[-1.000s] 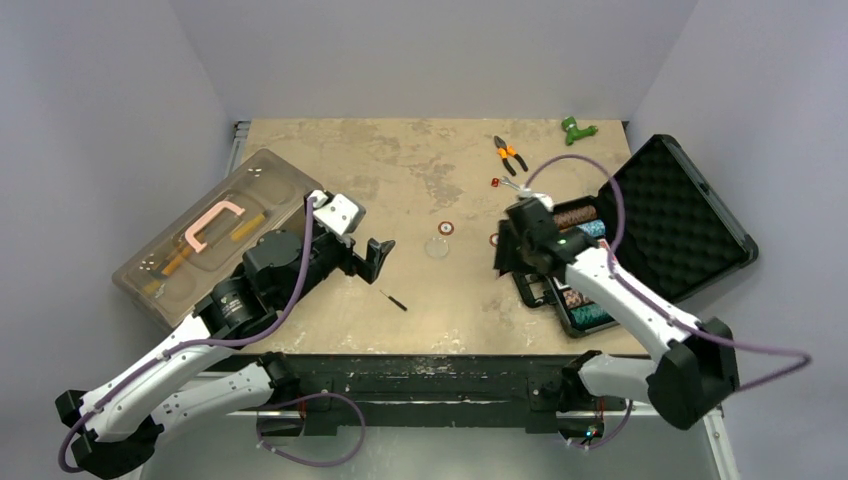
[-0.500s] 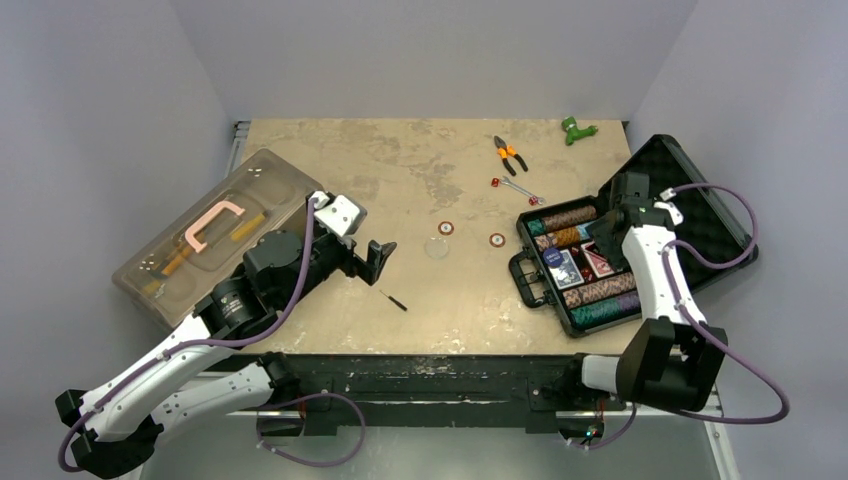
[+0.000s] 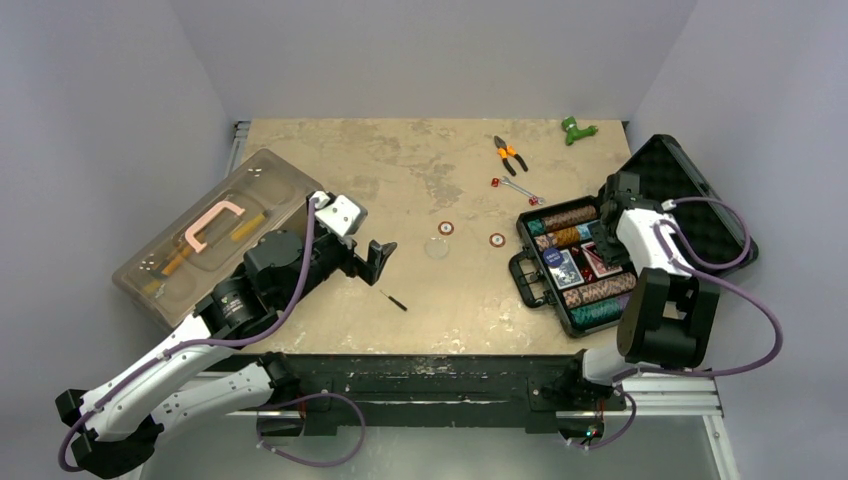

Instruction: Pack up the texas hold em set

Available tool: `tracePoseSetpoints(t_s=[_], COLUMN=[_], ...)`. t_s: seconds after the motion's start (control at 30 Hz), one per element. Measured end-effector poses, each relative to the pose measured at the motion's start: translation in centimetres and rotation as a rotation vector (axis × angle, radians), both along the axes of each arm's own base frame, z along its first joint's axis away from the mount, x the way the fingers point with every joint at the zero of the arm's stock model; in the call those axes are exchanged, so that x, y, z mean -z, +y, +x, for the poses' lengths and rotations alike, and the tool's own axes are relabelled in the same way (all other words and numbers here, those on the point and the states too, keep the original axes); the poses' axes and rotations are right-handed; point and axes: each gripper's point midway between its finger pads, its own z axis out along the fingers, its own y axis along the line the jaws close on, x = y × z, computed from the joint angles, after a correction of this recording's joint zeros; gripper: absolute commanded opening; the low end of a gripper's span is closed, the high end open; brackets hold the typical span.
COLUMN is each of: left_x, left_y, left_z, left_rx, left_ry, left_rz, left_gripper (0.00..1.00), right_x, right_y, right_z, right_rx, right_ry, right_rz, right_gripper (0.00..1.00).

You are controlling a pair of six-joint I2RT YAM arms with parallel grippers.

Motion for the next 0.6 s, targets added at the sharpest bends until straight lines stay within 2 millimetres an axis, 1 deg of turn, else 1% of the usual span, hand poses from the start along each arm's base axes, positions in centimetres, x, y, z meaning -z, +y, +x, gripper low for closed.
tracePoseSetpoints(t_s=[0.23,0.4,0.5,0.6], left_x=[0.2,0.3,0.4,0.4], left_y=[-0.1,-0.2,-0.2,-0.3], left_z=[0.1,0.2,0.2,0.2], left_rx=[0.001,0.004,0.005,0.006], left_ry=[0.001,0.004,0.002,0.002], left_rz=[0.010,0.016,0.019,0.024], left_gripper=[0.99,0.99,0.99,0.99], right_x=[1.0,2.4,3.0,3.1], right_y=[-0.8,-0.7,-0.7,-0.7], right_z=[0.5,0.5,0.5,0.5], right_rx=[0.074,0.098,0.106,0.112], right_ry=[-0.006,0.025,0.039,0.041], right_rz=[-0.022,-0.008,-0.003,-0.003], right_gripper=[0.00,0.00,0.05,0.12])
